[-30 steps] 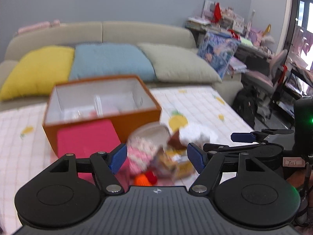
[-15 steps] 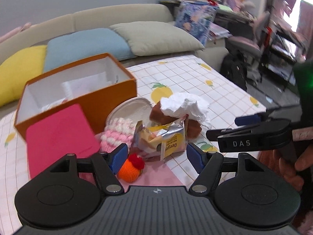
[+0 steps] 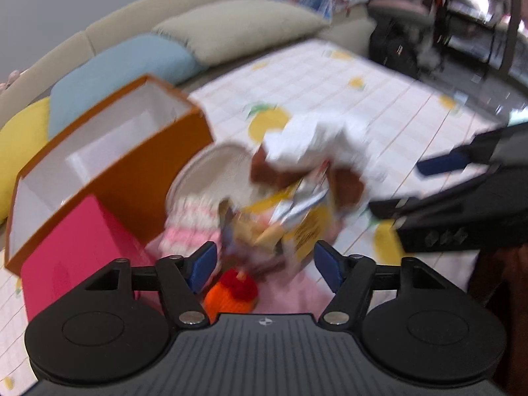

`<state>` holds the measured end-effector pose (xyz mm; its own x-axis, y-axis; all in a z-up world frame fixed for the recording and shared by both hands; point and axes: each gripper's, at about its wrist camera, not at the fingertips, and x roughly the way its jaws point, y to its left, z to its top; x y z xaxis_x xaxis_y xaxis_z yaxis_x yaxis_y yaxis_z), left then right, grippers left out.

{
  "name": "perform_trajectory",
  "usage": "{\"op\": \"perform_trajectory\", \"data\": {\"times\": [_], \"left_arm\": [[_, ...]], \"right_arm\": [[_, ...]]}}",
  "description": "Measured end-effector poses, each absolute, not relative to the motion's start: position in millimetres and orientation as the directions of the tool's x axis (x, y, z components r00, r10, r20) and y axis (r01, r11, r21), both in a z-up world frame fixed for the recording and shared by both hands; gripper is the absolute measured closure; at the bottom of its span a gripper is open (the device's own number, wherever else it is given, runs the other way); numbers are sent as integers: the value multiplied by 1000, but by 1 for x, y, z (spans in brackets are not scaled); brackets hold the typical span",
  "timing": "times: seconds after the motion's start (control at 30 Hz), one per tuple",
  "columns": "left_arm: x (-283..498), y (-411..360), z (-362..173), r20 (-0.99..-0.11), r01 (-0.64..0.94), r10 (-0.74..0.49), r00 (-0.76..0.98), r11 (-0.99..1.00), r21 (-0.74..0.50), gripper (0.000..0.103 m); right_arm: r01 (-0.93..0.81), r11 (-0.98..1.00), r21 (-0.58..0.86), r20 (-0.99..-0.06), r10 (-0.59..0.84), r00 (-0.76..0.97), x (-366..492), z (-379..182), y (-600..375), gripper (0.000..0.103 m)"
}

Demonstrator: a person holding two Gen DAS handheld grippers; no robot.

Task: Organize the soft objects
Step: 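Grasp the crocheted orange fruit with the left tool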

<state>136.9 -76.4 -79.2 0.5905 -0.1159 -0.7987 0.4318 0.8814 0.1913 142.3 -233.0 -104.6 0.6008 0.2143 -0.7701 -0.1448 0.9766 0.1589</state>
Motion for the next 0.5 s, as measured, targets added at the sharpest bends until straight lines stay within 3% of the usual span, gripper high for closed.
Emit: {"op": "perform_trajectory", "data": {"times": [0.27,0.5], "left_arm": [[124,-96,-114,-795,512,80,601,726,460,34],[121,-103,-143,-766,533,204,610,610,587,50]], "right_arm": [[-150,971,186,-770,239,591,149,-113,-232,36],[-132,970,202,-772,241,588,151,-116,-236,36]]}}
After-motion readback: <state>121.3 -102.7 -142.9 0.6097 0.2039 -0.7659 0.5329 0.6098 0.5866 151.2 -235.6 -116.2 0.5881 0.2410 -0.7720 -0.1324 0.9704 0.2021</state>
